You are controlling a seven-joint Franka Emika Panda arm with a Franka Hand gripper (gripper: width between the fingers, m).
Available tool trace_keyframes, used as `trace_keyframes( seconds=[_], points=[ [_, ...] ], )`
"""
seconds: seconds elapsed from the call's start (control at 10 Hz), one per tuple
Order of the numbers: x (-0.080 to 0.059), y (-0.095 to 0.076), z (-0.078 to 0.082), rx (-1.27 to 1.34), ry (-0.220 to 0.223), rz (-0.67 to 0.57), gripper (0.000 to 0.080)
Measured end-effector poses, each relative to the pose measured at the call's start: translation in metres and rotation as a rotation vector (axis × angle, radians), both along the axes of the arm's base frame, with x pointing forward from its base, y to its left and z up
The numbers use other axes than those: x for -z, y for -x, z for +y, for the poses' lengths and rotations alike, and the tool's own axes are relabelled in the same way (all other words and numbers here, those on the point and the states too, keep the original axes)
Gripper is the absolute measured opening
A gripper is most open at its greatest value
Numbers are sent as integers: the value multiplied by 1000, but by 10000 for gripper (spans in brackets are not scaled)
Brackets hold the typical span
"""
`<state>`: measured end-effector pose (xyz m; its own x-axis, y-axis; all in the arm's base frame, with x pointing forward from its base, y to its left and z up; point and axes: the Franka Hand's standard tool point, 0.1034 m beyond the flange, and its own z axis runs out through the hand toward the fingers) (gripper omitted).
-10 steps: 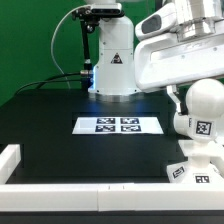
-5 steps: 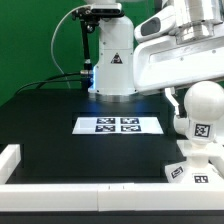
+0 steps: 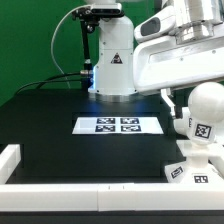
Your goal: Assemble lamp
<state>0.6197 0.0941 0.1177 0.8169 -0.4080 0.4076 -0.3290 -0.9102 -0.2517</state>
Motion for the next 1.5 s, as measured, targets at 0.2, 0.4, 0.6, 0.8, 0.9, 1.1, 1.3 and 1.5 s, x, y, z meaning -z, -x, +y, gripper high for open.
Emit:
trace_keyframes(
  seconds=[0.2, 0.4, 0.6, 0.8, 0.9, 1.1, 1.3, 1.5],
  points=[
    [2, 2, 2, -2, -11, 32, 698],
    [-5, -4, 6, -8, -41, 98, 698],
    [2, 2, 4, -27, -87, 270, 698],
    [3, -2, -2, -35, -112, 350, 698],
    [3, 5, -4, -52, -138, 439, 698],
    [3, 10, -15, -61, -178, 545, 698],
    [2, 11, -13, -64, -179, 547, 698],
    [2, 12, -9, -69, -175, 542, 698]
  ],
)
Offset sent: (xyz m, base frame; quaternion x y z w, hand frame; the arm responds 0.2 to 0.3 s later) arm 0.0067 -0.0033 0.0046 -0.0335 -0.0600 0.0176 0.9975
